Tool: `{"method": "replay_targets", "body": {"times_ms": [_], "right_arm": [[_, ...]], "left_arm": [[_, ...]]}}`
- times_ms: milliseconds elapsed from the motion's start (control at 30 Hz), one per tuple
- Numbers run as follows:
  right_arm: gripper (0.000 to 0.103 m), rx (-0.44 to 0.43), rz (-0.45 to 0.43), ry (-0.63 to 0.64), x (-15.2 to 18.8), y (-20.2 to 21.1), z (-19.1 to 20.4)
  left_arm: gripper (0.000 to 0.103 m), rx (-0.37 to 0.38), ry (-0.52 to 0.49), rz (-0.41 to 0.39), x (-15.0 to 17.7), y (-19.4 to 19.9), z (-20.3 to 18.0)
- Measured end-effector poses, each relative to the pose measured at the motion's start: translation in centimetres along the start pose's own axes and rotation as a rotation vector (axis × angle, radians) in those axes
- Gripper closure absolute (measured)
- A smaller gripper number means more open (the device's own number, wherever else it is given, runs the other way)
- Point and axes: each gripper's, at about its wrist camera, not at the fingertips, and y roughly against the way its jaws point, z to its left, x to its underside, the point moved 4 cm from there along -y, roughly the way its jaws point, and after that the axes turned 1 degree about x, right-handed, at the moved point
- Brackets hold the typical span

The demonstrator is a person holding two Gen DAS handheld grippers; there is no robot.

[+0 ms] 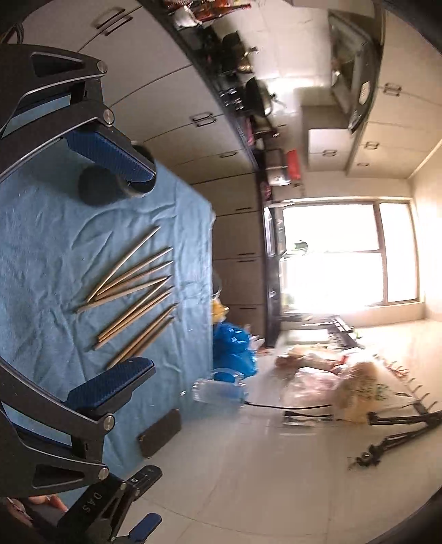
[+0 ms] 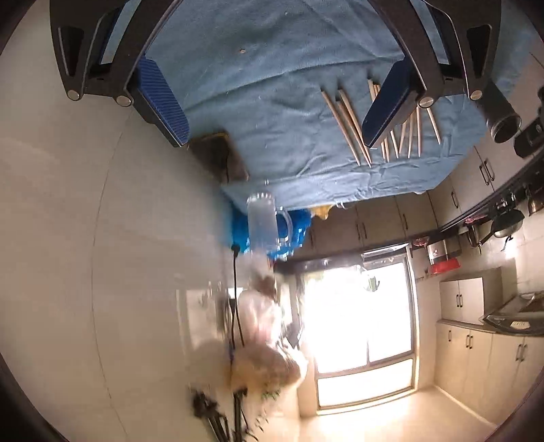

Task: Organize utensils
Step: 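Raise both tools and bring them over the row of chopsticks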

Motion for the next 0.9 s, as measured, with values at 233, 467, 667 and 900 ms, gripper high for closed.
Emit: {"method": "replay_targets", "body": {"times_ms": [233, 467, 667, 900], "right_arm": [[0.0, 0.0, -0.084, -0.006, -1.3, 3.4, 0.6], [0.0, 0.02, -0.166, 0.013, -2.2, 6.0, 1.1], [0.0, 0.007, -0.188, 0.001, -2.4, 7.2, 0.7], [0.0, -0.001, -0.253, 0.019, -2.6, 8.8, 1.1]], "left_arm": [[0.0, -0.02, -0.008, -0.041, -0.3, 2.0, 0.8], [0.0, -0.004, 0.027, -0.074, -0.4, 3.7, 1.5], [0.0, -0.005, 0.037, -0.081, -0.2, 4.7, 1.9], [0.0, -0.019, 0.034, -0.098, -0.1, 5.7, 2.0]]}}
